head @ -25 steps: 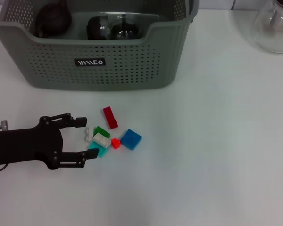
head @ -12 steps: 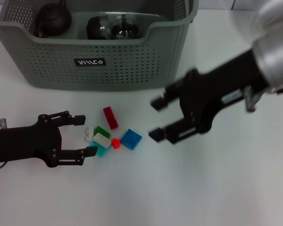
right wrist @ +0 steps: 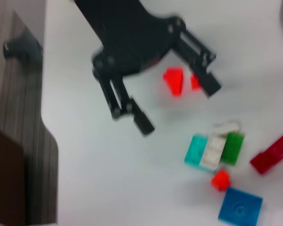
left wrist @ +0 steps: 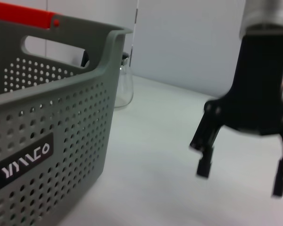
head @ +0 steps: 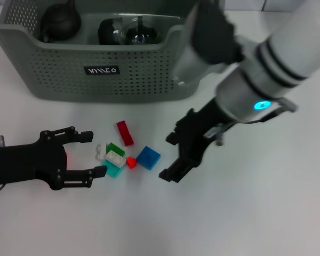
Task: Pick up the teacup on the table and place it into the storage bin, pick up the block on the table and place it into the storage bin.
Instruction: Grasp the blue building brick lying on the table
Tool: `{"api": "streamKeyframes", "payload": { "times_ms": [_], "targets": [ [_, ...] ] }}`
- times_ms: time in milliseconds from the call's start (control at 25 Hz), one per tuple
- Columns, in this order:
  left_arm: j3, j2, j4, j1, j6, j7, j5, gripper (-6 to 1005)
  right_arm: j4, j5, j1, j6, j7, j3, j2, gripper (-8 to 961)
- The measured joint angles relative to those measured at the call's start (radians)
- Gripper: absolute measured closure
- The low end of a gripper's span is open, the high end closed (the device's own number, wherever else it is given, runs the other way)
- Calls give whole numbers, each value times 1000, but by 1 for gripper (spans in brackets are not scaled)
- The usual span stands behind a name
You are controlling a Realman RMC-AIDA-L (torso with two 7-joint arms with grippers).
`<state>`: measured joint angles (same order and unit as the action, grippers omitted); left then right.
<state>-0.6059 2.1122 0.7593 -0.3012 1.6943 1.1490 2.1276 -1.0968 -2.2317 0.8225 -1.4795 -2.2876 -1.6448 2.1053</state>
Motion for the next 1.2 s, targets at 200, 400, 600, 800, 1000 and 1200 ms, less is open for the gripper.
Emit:
{"api": "streamKeyframes", "payload": {
  "times_ms": [200,400,600,800,1000,1200],
  "targets": [
    [0,1,-1,1,-1,0,16,124,96,6,60,163,-32,-130,5,56],
    [0,3,-2,1,-1,0,18,124,149,11,78,285,-69,-193,8,56],
    [-2,1,-19,-6,-11,0,19,123,213,87,79,379,-65,-231,10,55],
    [-4,0,-23,-9,-17,-10,20,124,249,112,80,421,-64,-273,11,55],
    [-4,1,-23,-11,-18,-13,20,124,271,124,81,446,-63,-287,12,56],
    [-5,3,-23,-13,-21,-13,20,124,290,124,82,481,-62,-295,12,61]
  ]
}}
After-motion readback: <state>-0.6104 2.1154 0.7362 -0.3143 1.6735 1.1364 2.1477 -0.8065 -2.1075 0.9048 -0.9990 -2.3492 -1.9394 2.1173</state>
